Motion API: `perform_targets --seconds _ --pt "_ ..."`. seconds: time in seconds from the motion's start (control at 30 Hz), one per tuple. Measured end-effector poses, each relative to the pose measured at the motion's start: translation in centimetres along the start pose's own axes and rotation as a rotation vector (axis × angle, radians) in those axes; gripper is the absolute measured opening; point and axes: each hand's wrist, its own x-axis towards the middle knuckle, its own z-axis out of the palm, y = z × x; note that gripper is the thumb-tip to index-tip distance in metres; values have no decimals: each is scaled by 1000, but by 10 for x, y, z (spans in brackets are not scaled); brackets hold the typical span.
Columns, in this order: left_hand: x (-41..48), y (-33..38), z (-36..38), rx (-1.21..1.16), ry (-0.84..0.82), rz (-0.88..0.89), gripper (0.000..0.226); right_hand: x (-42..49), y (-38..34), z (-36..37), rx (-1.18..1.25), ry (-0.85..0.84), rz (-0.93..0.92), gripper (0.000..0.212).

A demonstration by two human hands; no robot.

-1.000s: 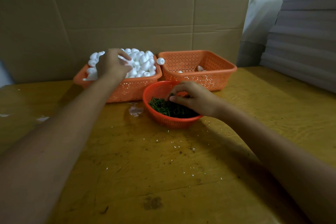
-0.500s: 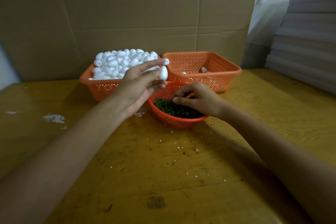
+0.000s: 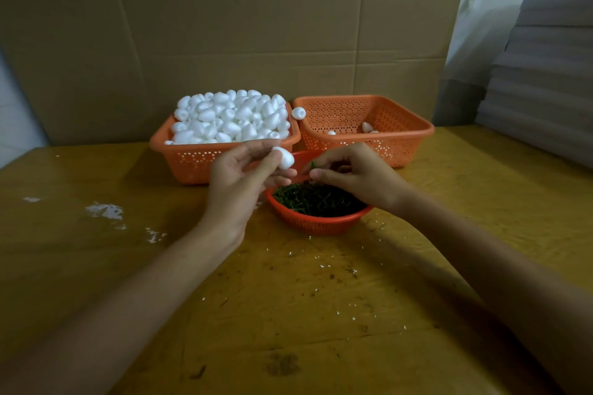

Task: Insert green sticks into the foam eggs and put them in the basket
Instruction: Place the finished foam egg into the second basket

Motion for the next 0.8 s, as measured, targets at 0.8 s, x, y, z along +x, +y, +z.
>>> perform_targets --seconds 0.8 --pt "-10 -11 -9 -184 135 -215 23 -6 -18 5 -54 57 -53 4"
